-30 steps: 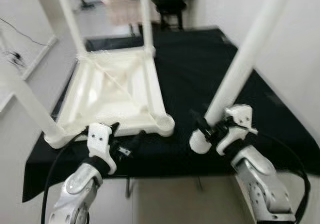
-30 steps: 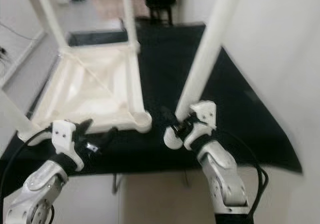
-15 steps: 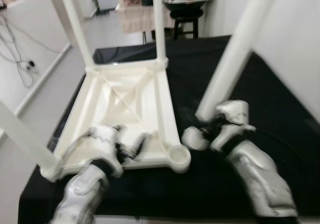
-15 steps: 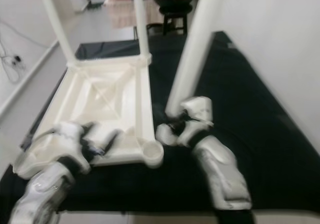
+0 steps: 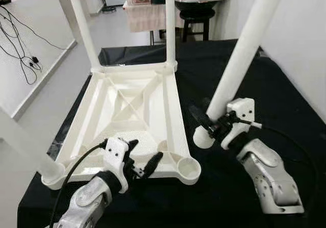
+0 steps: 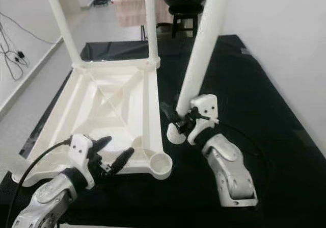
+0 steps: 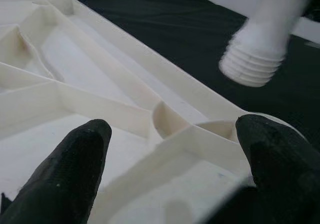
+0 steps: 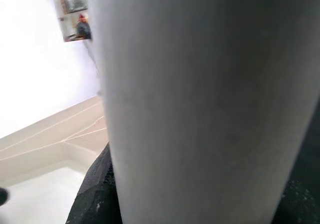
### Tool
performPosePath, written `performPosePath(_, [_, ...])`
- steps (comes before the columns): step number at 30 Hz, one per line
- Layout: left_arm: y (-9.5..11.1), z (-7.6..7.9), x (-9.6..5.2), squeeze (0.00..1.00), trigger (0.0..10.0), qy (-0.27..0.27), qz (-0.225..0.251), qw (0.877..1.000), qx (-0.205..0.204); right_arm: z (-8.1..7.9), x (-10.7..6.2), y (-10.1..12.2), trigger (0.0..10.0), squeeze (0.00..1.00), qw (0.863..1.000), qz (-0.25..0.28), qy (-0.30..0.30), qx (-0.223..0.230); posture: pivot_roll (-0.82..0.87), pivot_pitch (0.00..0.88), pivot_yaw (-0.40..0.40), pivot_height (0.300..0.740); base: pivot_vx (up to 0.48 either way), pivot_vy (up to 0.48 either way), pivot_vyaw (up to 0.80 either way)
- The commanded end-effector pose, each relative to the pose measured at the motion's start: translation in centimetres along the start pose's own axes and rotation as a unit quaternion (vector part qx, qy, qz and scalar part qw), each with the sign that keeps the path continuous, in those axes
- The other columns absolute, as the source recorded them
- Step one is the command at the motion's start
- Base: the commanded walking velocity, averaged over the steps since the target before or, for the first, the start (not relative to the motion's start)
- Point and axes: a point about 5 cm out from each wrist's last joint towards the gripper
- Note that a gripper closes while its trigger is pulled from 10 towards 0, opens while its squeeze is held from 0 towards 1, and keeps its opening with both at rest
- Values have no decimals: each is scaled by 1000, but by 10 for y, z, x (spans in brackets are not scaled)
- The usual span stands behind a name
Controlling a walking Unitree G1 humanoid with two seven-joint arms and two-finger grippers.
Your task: Building children table
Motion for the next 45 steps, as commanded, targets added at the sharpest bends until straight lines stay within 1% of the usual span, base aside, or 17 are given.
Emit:
performPosePath(1, [0, 1, -3, 0, 10000, -10, -5, 1000, 2, -4, 1, 0, 10000, 0, 1000, 1, 11, -7, -63, 54, 18, 740, 0, -454, 0])
performPosePath(7, [-3, -5, -5, 0, 10000, 2, -20, 1000, -4, -8, 2, -2, 10000, 0, 999, -5, 42, -19, -39, 53, 27, 740, 0, -223, 0])
performPosePath(12, [-10, -1, -12, 0, 10000, -8, -44, 999, -6, -13, 7, 3, 10000, 0, 996, -1, 88, -26, -21, 64, 15, 740, 0, 0, 0])
performPosePath(15, [-10, -1, -13, 0, 10000, -6, -45, 999, -8, -14, 7, 3, 10000, 0, 996, -1, 91, -26, -21, 64, 15, 740, 0, 0, 0])
performPosePath(18, [-9, 3, -17, 0, 10000, -19, -44, 999, -17, -18, 10, 6, 10000, 0, 992, 5, 125, -14, -8, 74, 2, 740, 0, 0, 0])
performPosePath(21, [-10, 10, -26, 0, 10000, -42, -56, 997, -23, -32, 8, 8, 10000, 0, 976, 2, 216, 7, 2, 90, -2, 740, 0, 0, 0])
performPosePath(22, [-10, 10, -26, 0, 10000, -42, -56, 997, -23, -32, 8, 8, 10000, 0, 976, 2, 216, 7, 2, 90, -2, 740, 0, 0, 0])
performPosePath(24, [-11, 15, -36, 0, 10000, -47, -75, 996, -11, -43, 2, 12, 10000, 0, 957, 4, 286, 41, 17, 113, -7, 740, 0, 0, 0])
performPosePath(25, [-11, 15, -36, 0, 10000, -47, -75, 996, -11, -43, 2, 12, 10000, 0, 957, 4, 286, 41, 17, 113, -7, 740, 0, 0, 0])
performPosePath(26, [-11, 16, -39, 0, 10000, -46, -80, 996, -6, -46, 0, 13, 10000, 0, 950, 5, 308, 52, 20, 116, -7, 740, 0, 0, 0])
performPosePath(27, [-9, 18, -46, 0, 10000, -41, -83, 996, -1, -51, -4, 15, 10000, 0, 935, 2, 349, 67, 34, 131, -9, 740, 0, 0, 0])
performPosePath(29, [-8, 19, -48, 0, 10000, -41, -82, 996, 0, -52, -5, 15, 10000, 0, 931, 1, 357, 70, 34, 131, -9, 740, 0, 0, 0])
performPosePath(30, [-7, 19, -51, 0, 0, -38, -84, 996, 4, -52, -5, 15, 10000, 0, 928, 0, 365, 70, 47, 145, -8, 740, 0, 0, 0])
performPosePath(31, [-7, 19, -51, 0, 0, -38, -84, 996, 4, -52, -5, 15, 10000, 0, 928, 0, 365, 70, 47, 145, -8, 740, 0, 0, 0])
performPosePath(34, [-5, 24, -64, 0, 0, -41, -105, 993, 31, -55, -5, 8, 10000, 0, 923, -8, 380, 58, 77, 187, 4, 740, 0, 0, 0])
performPosePath(39, [-3, 26, -80, 0, 0, -35, -127, 990, 52, -57, -1, 4, 10000, 0, 919, -8, 390, 55, 107, 228, 27, 740, 0, 0, 0])
performPosePath(45, [-1, 24, -91, 0, 0, -27, -143, 987, 61, -61, 5, 5, 10000, 0, 917, -3, 397, 41, 135, 264, 53, 740, 0, 0, 0])
Point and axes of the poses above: a point about 5 cm out from each wrist's last joint towards the gripper, its own x axis pointing out of the wrist towards the gripper, its own y axis along the axis of the wrist's last joint, z = x × y, and after that the axes turned 1 degree about -x, right-handed
